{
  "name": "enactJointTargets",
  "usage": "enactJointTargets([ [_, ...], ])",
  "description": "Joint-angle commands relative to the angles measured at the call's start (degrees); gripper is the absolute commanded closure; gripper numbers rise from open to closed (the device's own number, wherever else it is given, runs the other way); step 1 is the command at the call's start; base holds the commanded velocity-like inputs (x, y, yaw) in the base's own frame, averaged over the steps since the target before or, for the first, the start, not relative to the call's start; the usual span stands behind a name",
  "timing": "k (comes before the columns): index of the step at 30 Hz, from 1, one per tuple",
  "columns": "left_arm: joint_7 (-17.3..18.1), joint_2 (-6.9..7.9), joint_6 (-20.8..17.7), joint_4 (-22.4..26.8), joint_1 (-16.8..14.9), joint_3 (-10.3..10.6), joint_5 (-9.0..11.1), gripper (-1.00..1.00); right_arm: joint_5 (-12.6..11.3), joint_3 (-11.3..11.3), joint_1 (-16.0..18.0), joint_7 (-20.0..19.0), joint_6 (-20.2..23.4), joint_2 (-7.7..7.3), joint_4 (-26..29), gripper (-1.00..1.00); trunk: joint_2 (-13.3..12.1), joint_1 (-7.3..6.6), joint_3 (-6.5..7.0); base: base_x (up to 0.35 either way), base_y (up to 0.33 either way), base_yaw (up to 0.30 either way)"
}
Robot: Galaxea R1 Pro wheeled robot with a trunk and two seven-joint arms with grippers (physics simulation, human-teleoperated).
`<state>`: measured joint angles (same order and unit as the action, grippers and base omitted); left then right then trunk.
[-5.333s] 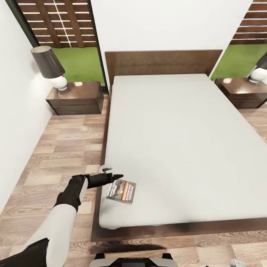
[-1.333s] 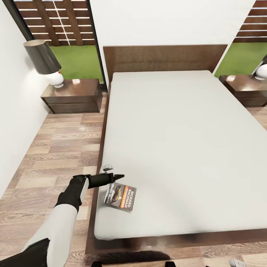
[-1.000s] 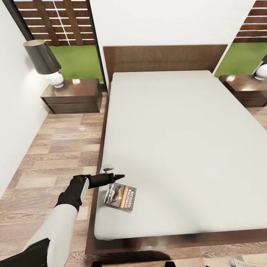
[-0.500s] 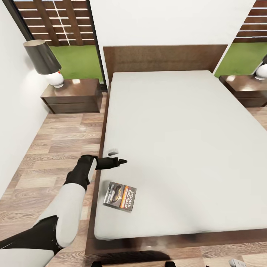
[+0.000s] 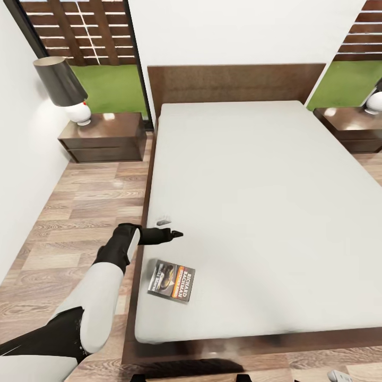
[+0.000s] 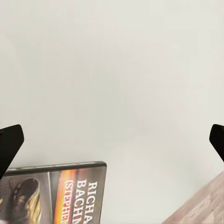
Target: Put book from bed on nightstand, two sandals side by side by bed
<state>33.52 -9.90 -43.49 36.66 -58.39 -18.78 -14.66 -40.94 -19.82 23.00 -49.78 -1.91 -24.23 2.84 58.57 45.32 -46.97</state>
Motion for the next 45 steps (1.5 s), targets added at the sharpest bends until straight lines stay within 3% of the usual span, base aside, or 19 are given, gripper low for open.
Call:
enactJointTargets([
  [1, 0.5, -0.1, -0.28, -0.13, -0.05, -0.46, -0.59, -1.0, -0.37, -0.48, 0.03, -0.14, -0.2, -0.02, -0.03, -1.0, 0.45, 0.23, -0.23, 0.0, 0.0, 0.0],
  [31, 0.58, -0.1, 0.24, -1.5, 0.07, -0.56, -0.63, -1.0, -0.37, -0.48, 0.03, -0.14, -0.2, -0.02, -0.03, -1.0, 12.48, 6.82, -5.61, 0.0, 0.0, 0.0],
  [36, 0.58, -0.1, 0.24, -1.5, 0.11, -0.56, -0.63, -1.0, -0.38, -0.48, 0.03, -0.14, -0.2, -0.02, -0.03, -1.0, 12.48, 6.82, -5.61, 0.0, 0.0, 0.0],
  [45, 0.58, -0.1, 0.24, -1.5, 0.12, -0.56, -0.63, -1.0, -0.37, -0.48, 0.03, -0.14, -0.2, -0.02, -0.03, -1.0, 16.09, 8.79, -7.23, 0.0, 0.0, 0.0],
])
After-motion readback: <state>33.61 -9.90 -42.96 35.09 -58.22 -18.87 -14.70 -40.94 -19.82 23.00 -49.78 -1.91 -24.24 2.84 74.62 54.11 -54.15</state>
